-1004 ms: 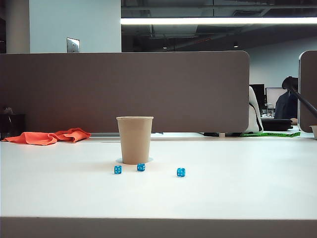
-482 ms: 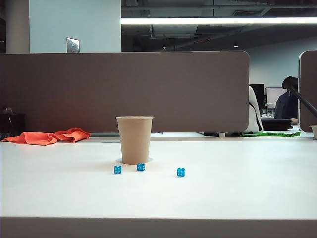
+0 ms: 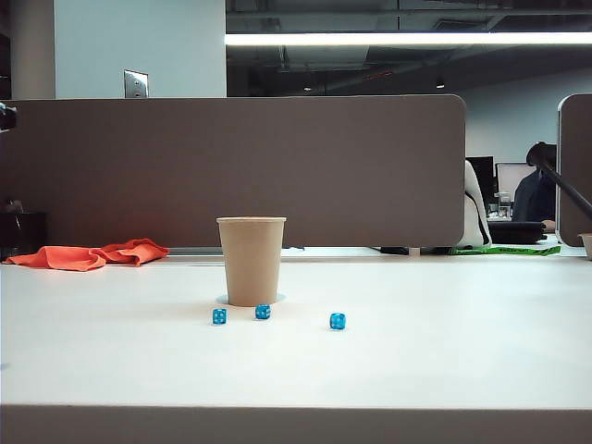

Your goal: Pick up the dice with a different color and drop it into the paper cup.

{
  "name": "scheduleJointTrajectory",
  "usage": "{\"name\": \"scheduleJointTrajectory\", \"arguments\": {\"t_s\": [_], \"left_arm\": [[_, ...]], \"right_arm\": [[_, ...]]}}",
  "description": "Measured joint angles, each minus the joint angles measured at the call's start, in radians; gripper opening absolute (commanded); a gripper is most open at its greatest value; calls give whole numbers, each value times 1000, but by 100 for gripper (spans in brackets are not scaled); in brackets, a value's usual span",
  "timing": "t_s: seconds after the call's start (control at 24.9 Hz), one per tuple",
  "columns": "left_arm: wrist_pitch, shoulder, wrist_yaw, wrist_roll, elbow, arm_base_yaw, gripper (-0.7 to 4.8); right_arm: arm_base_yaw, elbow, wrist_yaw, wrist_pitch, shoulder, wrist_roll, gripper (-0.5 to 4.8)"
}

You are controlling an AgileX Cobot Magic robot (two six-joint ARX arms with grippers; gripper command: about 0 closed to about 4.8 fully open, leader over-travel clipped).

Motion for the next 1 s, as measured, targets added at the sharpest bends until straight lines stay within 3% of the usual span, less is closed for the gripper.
{"name": "scheduleJointTrajectory", "arguments": {"t_s": [0.24, 0.6, 0.84, 1.0], "left_arm": [[-122, 0, -185, 61, 0, 0, -6], [-108, 0, -200, 114, 0, 6, -6], [-61, 0, -183, 96, 0, 134, -6], [-48, 0, -62, 59, 0, 287, -6]], "right_arm": [[0, 0, -10, 0, 0, 0, -5], [0, 0, -117, 0, 0, 0, -5], [0, 0, -125, 0, 0, 0, -5], [0, 0, -126, 0, 0, 0, -5]]}}
